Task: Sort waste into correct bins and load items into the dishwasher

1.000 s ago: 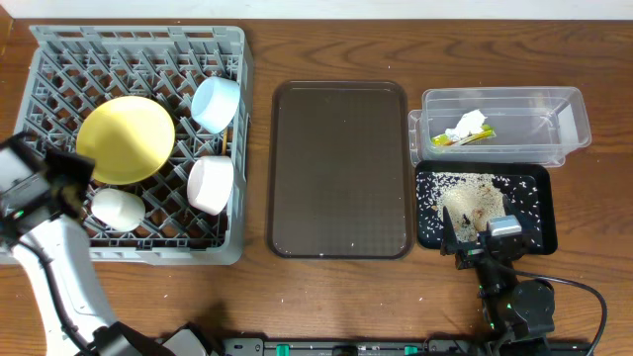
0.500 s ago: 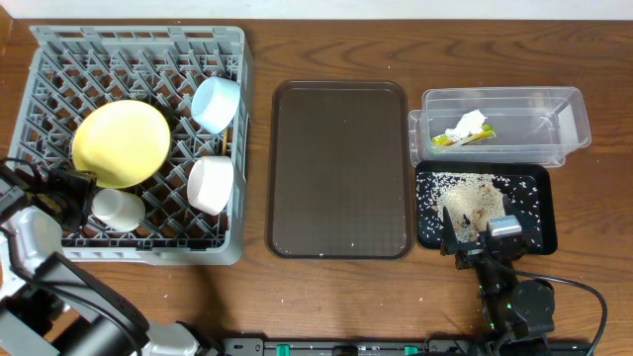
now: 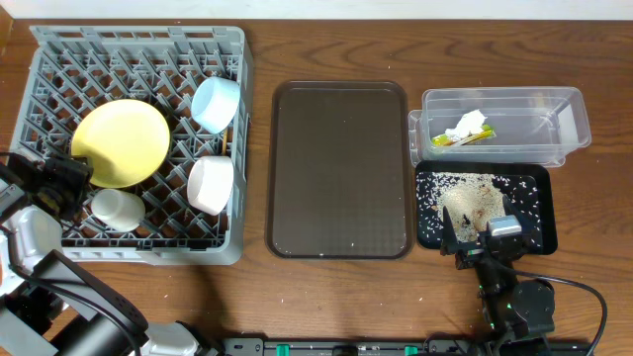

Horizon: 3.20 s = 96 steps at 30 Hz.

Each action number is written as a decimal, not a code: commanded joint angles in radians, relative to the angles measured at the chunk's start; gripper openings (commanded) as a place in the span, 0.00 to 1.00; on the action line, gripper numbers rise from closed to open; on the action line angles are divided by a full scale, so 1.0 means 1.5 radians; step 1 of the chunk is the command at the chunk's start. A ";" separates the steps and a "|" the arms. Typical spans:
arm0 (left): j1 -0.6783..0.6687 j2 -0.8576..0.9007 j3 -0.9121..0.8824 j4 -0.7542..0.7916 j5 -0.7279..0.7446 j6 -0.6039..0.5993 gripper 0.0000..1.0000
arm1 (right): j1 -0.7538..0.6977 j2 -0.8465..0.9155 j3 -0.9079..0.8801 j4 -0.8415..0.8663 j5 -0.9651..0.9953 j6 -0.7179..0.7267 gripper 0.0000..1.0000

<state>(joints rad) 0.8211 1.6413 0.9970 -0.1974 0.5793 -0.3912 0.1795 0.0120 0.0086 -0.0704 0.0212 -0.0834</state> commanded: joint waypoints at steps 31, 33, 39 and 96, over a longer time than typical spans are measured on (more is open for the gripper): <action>-0.027 -0.102 0.007 0.013 -0.063 0.152 0.08 | -0.007 -0.003 -0.002 -0.001 -0.002 0.008 0.99; -0.054 -0.111 0.007 0.008 -0.130 0.184 0.08 | -0.007 -0.003 -0.002 -0.001 -0.002 0.008 0.99; -0.170 -0.126 0.007 0.015 -0.324 0.270 0.08 | -0.007 -0.003 -0.002 -0.001 -0.002 0.008 0.99; -0.096 -0.035 0.007 -0.086 -0.162 -0.062 0.36 | -0.007 -0.003 -0.002 -0.001 -0.002 0.008 0.99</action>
<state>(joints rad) 0.6735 1.5639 1.0046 -0.3286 0.2993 -0.4728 0.1795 0.0120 0.0086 -0.0700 0.0208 -0.0834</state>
